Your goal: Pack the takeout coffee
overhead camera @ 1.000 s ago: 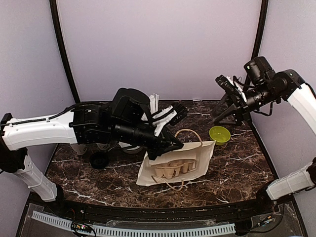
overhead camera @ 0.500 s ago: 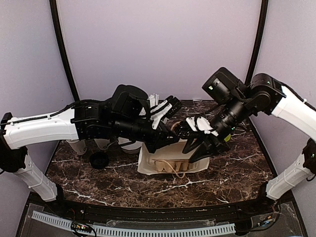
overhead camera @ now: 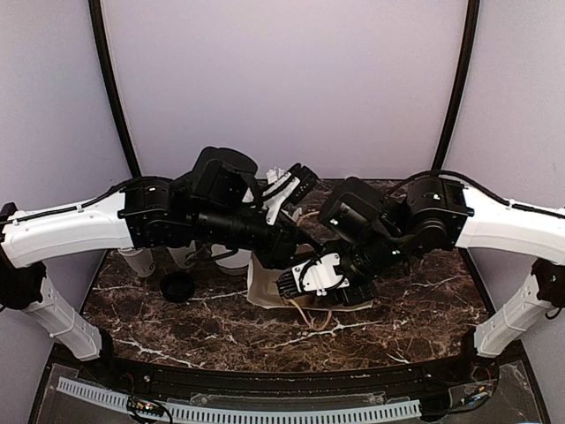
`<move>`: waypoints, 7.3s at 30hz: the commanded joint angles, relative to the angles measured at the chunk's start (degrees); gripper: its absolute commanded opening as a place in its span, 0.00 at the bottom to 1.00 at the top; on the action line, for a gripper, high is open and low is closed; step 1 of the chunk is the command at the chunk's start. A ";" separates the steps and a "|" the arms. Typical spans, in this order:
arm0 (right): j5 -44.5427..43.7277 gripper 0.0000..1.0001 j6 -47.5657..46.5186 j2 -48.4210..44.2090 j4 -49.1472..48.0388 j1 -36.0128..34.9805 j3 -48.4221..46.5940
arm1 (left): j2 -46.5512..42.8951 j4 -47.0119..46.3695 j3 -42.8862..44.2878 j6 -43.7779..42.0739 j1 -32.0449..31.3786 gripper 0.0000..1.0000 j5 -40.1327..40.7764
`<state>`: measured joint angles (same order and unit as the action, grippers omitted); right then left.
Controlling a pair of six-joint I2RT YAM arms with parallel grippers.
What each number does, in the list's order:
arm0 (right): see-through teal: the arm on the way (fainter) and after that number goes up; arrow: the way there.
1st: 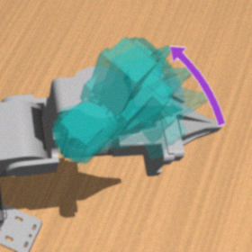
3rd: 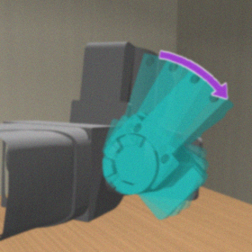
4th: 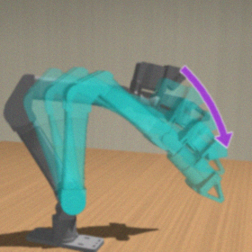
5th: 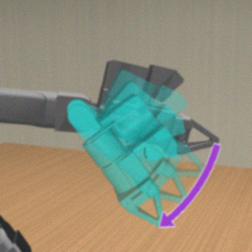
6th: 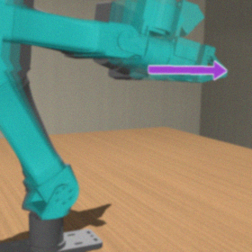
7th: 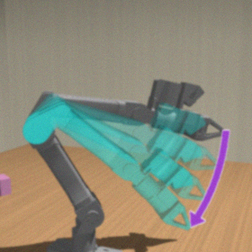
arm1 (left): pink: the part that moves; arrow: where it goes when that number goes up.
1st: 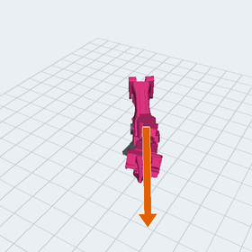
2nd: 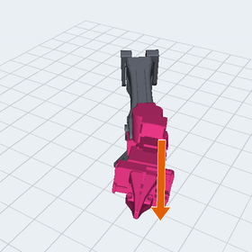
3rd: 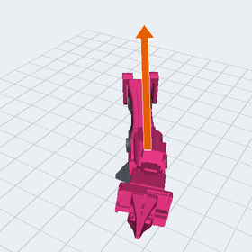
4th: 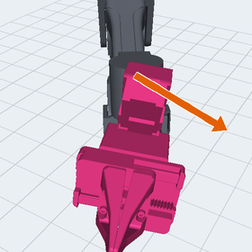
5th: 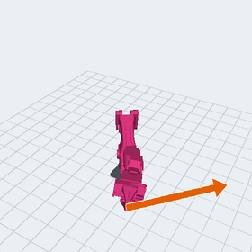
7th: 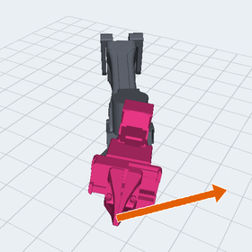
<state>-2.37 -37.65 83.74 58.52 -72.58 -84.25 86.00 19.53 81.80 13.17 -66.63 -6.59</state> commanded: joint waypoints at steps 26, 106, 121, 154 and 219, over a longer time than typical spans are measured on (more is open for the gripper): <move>-10.05 0.35 2.39 7.33 -8.76 -0.16 2.08 | -21.40 -0.68 -7.66 -2.62 0.54 0.70 17.85; 42.88 0.00 -12.54 9.37 22.75 25.96 -21.95 | -6.57 -2.57 -0.78 -5.33 7.47 0.74 1.71; 41.04 0.00 -10.01 11.77 20.93 26.23 -23.42 | 1.17 -20.94 -1.38 -7.97 8.18 0.56 -14.64; 35.27 0.00 -3.95 1.82 12.49 29.37 -38.43 | -6.52 -22.10 -1.61 -10.94 13.28 0.71 2.74; 18.66 0.46 -14.46 -10.40 10.60 69.49 16.26 | -17.78 -11.93 -7.13 -15.82 13.24 0.72 17.16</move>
<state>18.22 -48.97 67.79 69.06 -10.79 -66.22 69.80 7.05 74.61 -2.83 -53.52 11.20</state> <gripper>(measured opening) 0.514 0.726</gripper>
